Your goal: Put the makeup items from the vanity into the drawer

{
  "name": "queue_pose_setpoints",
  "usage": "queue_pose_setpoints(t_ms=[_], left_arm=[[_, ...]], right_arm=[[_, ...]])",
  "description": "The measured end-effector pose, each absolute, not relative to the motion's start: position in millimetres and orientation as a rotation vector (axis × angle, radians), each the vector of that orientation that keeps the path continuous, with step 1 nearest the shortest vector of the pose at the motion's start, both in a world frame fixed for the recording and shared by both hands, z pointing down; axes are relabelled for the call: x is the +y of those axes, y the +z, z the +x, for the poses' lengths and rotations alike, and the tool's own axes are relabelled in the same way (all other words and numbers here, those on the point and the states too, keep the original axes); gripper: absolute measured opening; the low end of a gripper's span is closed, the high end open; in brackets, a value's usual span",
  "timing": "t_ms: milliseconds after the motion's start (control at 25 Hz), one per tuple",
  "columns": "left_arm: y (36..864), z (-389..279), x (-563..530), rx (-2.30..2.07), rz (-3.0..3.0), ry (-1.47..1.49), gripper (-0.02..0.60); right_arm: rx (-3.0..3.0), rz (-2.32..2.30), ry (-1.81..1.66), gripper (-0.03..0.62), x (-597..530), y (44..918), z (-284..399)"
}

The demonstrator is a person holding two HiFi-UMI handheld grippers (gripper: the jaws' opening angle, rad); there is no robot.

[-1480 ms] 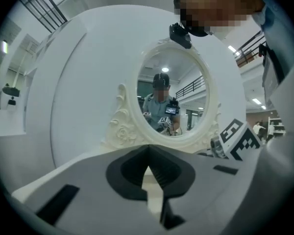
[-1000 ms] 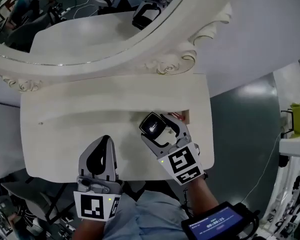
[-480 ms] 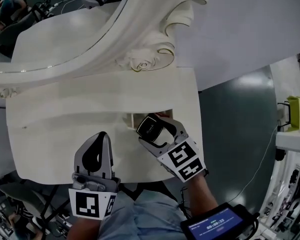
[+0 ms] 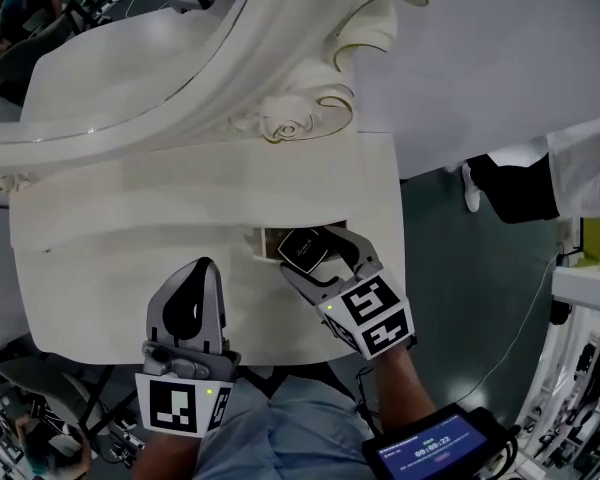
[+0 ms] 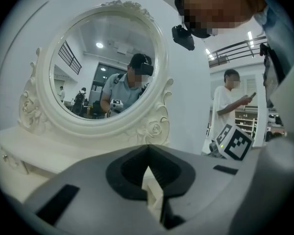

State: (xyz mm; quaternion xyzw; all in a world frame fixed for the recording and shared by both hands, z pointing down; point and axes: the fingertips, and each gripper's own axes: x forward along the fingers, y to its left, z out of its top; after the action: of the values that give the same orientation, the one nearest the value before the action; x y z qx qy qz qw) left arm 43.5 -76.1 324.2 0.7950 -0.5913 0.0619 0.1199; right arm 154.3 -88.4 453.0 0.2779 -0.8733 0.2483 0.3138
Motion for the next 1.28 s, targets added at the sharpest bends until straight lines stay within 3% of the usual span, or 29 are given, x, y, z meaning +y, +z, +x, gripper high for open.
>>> queue_pose_setpoints(t_ms=[400,680,880,1160,1280], left_arm=[[326,54,-77,-1.708,2.336,0.187,-0.002],[325,53,-75,-1.712,2.328,0.192,-0.002],[325,50,-74,-1.720,2.328,0.188,-0.002],[324,50,-72,-1.712,2.337,0.181,-0.002],[324,50,-71,-1.714,2.340,0.182,-0.002]], right_arm=[[-2.368,0.880,0.596,0.326,-96,436,171],[-2.231,1.025,0.405,0.263,-104,440,187],[-2.233,0.998,0.467,0.190,-94,447,181],[-2.201,1.038,0.463,0.185,-99,452,181],[-2.126,1.004,0.356,0.130,-102,458,182]])
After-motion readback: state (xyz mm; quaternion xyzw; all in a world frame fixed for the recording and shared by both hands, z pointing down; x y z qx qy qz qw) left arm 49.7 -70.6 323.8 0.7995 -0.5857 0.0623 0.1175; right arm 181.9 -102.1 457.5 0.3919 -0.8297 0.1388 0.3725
